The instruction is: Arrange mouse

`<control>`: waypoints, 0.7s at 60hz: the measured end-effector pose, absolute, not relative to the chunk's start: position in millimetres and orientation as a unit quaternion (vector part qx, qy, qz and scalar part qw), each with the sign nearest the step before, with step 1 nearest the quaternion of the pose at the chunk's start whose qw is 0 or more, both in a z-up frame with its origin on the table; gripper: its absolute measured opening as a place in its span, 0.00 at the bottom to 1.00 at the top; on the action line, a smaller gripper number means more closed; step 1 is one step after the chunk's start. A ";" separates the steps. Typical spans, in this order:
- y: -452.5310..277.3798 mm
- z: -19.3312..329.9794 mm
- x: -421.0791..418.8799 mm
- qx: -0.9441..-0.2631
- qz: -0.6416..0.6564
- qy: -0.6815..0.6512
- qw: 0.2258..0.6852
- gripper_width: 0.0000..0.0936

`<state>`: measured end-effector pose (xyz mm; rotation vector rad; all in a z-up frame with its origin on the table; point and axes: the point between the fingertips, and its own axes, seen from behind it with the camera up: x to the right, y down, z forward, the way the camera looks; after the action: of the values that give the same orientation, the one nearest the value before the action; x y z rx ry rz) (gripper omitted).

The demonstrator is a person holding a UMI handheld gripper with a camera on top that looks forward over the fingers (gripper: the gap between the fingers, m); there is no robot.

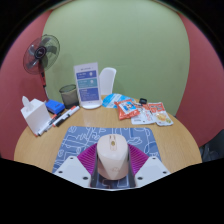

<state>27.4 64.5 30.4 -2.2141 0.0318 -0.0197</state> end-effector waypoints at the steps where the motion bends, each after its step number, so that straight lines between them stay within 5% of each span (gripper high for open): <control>1: 64.0 25.9 28.6 -0.896 -0.009 0.012 0.445 0.45; 13: 55.3 -5.1 26.1 -0.911 0.013 0.012 0.411 0.59; 19: 47.1 5.7 24.9 -0.911 0.008 0.005 0.412 0.92; 42: -76.7 135.8 16.3 -0.885 -0.044 0.009 0.464 0.90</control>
<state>16.3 -76.7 135.8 -2.1737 0.0218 -0.1073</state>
